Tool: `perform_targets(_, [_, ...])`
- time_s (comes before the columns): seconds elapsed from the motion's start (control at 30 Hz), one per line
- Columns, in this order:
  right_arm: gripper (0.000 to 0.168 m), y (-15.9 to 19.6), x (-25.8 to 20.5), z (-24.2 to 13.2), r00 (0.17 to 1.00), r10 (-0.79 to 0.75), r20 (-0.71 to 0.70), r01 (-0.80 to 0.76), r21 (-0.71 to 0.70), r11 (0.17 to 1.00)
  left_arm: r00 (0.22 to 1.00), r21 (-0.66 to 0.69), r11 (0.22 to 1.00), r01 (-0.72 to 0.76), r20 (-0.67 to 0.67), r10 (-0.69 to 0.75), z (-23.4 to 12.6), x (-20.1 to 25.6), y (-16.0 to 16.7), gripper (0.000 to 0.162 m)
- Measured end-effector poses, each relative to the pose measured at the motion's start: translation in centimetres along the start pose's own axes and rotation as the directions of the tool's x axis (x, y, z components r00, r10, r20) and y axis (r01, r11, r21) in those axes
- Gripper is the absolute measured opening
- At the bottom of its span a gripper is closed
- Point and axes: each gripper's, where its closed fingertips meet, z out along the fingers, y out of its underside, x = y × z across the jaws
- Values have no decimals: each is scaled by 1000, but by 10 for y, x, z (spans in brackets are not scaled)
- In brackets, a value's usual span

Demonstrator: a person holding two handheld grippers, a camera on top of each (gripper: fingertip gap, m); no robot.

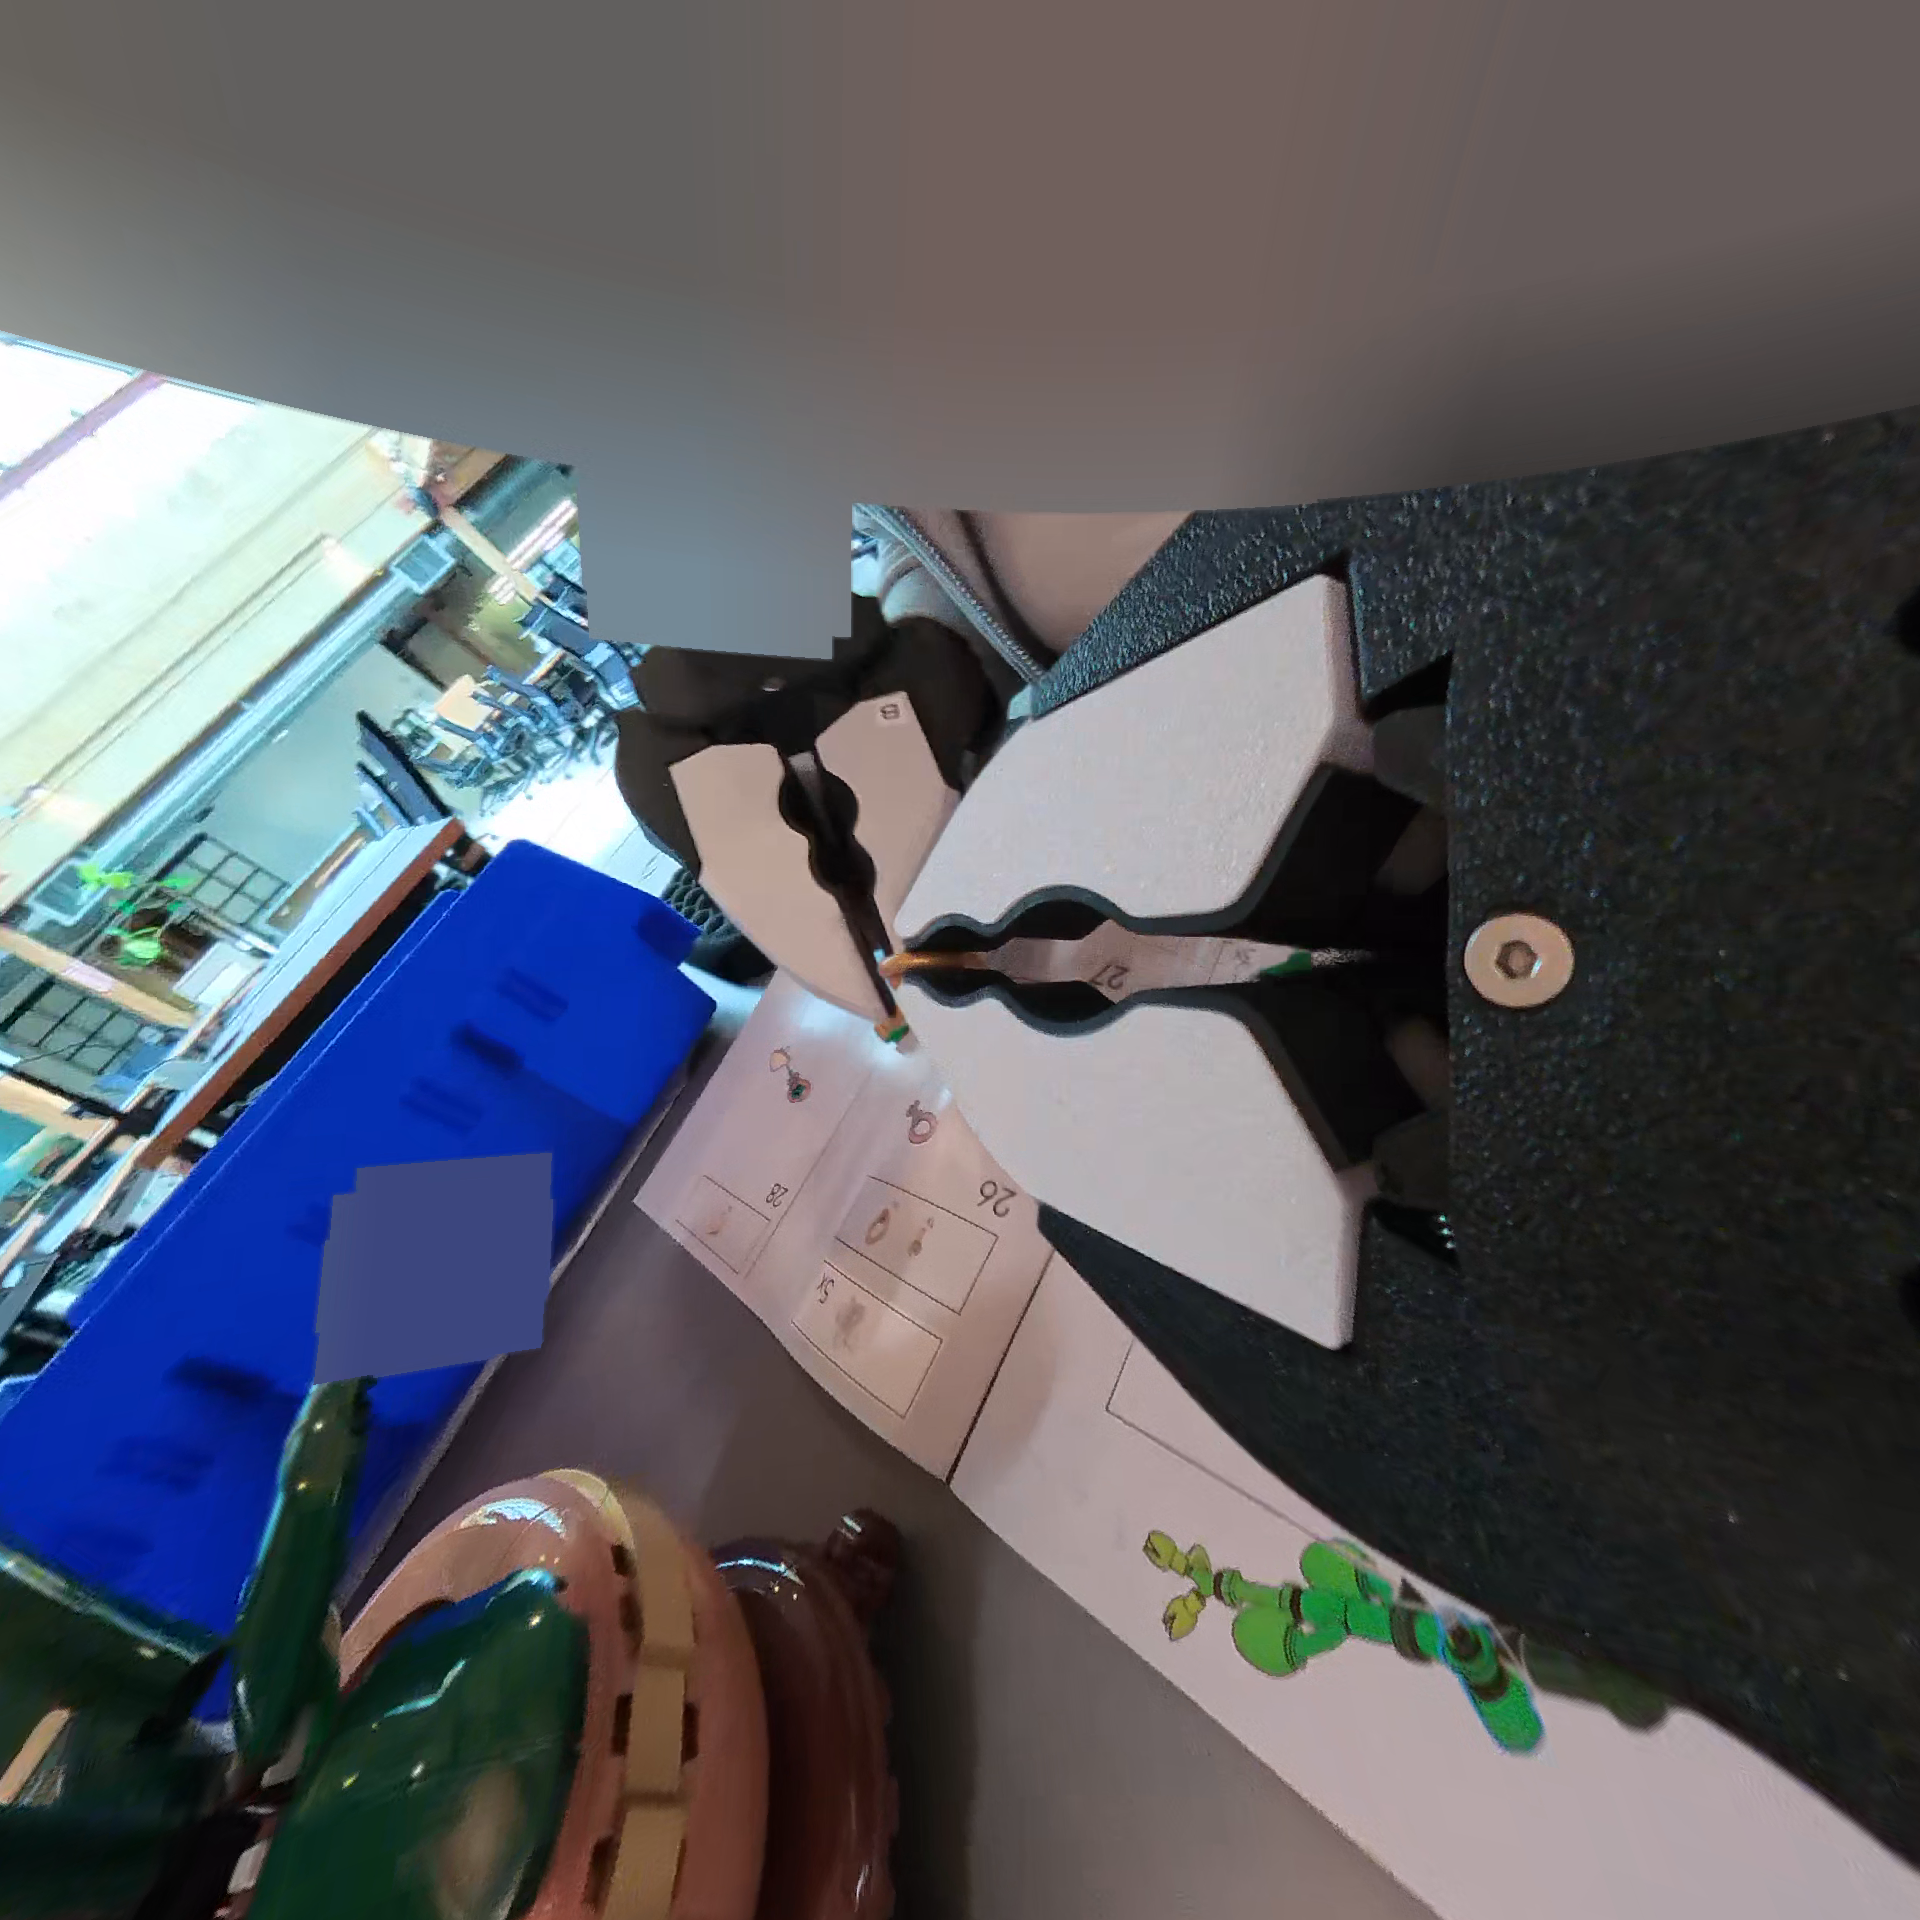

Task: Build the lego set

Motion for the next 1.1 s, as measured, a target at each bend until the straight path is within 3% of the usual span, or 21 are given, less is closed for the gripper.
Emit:
perform_targets(0.33, [2, -2, 3, -2, 943, -250, -219, 243, -59, 968, 981, 65, 998, 8, 193, -21, 3, -6, 2, 2])
perform_targets(0.67, [2, 5, 6, -2, 955, -205, -216, 198, -56, 979, 962, 124, 990, 62, 256, -93, 1, -14, 3, 2])
perform_targets(1.1, [2, -2, 8, -5, 962, -161, -222, 164, -6, 986, 970, 79, 995, 59, 229, -76, 4, -10, 8, 2])
